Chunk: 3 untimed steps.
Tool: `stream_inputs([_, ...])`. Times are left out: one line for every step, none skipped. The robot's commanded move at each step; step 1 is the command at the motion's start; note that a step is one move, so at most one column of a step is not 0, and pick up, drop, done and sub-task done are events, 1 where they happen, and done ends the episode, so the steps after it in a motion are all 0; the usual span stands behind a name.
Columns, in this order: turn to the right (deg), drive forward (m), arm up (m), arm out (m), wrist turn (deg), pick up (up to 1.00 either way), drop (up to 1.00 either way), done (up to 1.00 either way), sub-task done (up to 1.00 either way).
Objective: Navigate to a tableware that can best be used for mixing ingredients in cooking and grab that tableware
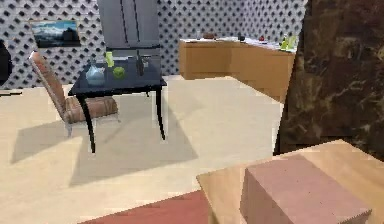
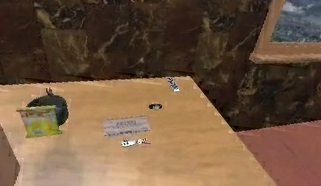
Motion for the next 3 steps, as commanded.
stream_inputs([-27.0, 0.00, 0.00, 0.00, 0.0, 0.00, 0.00, 0.00, 0.00])
stream_inputs([0.0, 0.00, 0.50, 0.00, 0.0, 0.00, 0.00, 0.00, 0.00])
stream_inputs([0.0, 0.00, 0.34, 0.00, 0.0, 0.00, 0.00, 0.00, 0.00])
